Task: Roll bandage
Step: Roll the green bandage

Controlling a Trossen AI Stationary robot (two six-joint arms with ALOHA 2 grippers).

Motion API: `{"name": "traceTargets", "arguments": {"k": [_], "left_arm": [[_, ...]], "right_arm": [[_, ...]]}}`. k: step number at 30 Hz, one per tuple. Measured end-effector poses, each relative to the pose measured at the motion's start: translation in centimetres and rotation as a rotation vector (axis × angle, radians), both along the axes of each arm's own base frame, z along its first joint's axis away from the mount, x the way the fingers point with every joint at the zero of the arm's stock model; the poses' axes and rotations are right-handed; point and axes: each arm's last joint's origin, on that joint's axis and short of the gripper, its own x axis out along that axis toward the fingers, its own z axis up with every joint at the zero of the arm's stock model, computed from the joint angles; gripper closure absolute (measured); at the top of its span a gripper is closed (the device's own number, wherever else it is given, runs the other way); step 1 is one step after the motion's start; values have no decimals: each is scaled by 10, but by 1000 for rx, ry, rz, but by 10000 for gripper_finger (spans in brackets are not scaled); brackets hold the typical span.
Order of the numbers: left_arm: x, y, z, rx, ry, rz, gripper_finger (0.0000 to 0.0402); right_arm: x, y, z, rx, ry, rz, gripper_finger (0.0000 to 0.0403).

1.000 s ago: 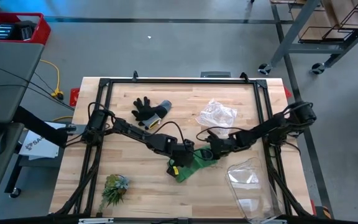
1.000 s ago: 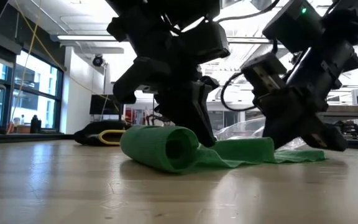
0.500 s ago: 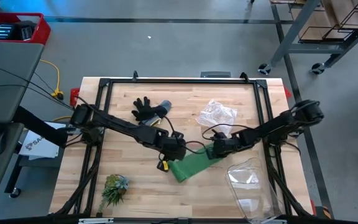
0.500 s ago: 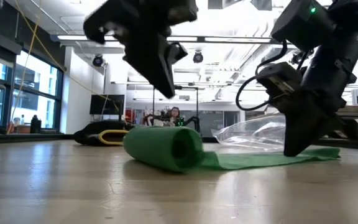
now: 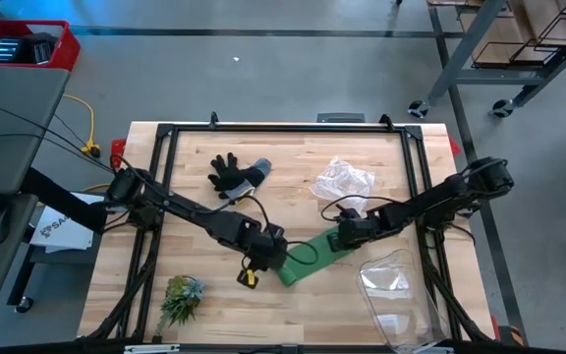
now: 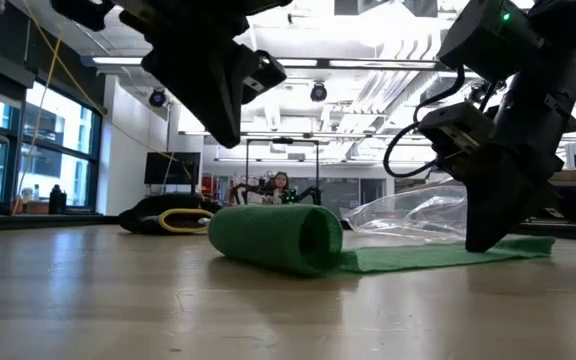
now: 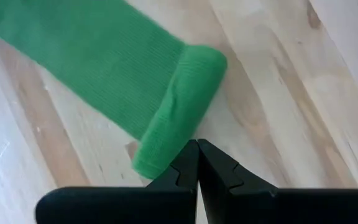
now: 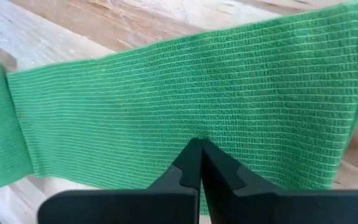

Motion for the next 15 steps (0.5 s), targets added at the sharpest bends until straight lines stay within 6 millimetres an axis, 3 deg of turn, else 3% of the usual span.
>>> {"name": "traceTargets", "arguments": {"k": [7, 15], "left_arm": [[-3, -17, -18, -39, -115, -41, 402], [-2, -14, -29, 64, -163, 0, 401]], "right_arm": [[-2, -1, -1, -3, 28, -21, 403], [-3, -1, -2, -17, 34, -27, 403]]}}
